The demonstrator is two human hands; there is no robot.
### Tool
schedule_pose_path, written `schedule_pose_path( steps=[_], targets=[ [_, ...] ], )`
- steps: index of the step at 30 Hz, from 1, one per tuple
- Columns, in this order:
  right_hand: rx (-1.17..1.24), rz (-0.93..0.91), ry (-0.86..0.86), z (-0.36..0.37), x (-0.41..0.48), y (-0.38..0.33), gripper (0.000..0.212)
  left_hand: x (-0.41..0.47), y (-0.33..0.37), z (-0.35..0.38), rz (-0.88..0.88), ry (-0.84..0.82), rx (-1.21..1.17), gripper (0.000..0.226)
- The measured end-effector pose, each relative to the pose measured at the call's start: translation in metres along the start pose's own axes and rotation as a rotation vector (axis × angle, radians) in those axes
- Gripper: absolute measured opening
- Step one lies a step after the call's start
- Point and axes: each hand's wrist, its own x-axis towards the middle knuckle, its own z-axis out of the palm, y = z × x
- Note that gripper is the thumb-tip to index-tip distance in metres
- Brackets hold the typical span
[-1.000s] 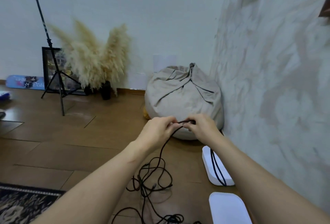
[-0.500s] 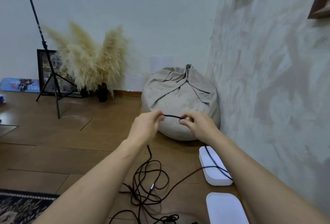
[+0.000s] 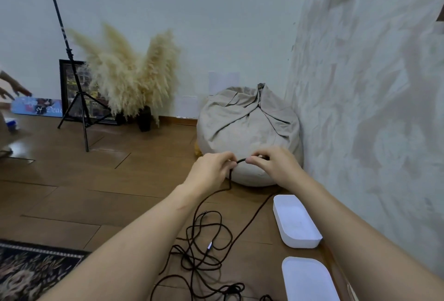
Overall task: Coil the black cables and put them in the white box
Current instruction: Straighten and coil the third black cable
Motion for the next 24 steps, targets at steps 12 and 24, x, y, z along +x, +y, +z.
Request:
schedule_pose_path(
  steps=[12,24],
  targets=[
    [-0.002,-0.047,-0.026,0.0,-0.001,0.0,0.019,0.002,0.019,-0.011,-0.011,-0.06,-0.131,0.02],
    [0.053,0.079,-0.002,-0.009,-0.014,0.025,0.022,-0.002,-0.03,-0.027,-0.225,0.219,0.137,0.023]
  ],
)
